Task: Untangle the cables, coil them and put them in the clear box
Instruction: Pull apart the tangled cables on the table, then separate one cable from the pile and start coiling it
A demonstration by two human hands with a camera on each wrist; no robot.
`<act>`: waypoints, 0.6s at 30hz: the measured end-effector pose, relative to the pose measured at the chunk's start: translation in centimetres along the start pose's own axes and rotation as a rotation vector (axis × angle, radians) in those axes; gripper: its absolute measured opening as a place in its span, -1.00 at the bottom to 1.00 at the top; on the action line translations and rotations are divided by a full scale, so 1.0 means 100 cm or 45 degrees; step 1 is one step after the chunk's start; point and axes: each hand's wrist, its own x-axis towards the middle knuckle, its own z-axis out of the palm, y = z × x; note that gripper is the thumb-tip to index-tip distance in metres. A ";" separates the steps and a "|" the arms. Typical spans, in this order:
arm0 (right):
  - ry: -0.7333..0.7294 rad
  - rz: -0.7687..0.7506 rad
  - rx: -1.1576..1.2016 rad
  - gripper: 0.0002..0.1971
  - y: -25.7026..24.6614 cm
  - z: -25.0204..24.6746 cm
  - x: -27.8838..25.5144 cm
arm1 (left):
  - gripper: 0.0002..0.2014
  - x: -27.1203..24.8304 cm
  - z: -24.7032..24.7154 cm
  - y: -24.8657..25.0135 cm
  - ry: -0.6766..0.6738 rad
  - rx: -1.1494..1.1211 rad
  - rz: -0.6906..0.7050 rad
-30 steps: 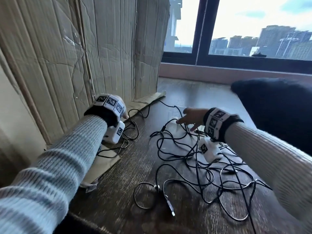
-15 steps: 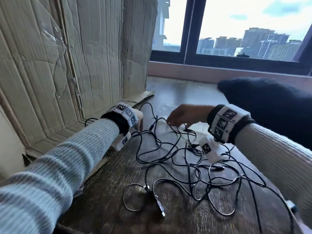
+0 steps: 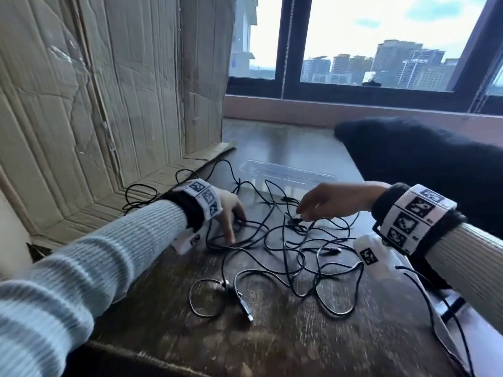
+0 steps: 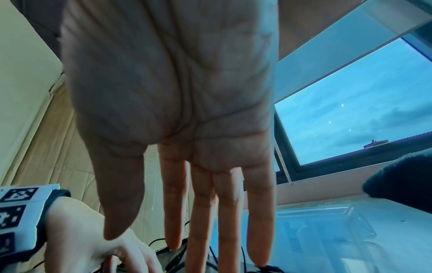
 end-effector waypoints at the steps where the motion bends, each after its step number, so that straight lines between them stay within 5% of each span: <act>1: 0.009 0.025 0.000 -0.69 0.003 0.000 -0.006 | -0.16 -0.003 -0.003 -0.007 -0.013 0.030 -0.065; 6: 0.132 0.139 0.091 -0.73 0.022 0.002 -0.041 | -0.29 -0.018 -0.010 0.004 0.243 0.159 -0.198; 9: 0.184 0.250 -0.050 -0.75 0.025 0.011 -0.070 | -0.54 -0.036 -0.018 0.041 0.554 -0.138 0.084; 14: -0.090 0.577 -0.497 -0.48 0.042 0.053 -0.096 | -0.71 -0.065 -0.010 0.079 0.769 -0.506 0.539; 18: 0.049 0.645 -0.014 -0.77 0.052 0.054 -0.088 | -0.76 -0.066 0.003 0.098 0.752 -0.510 0.622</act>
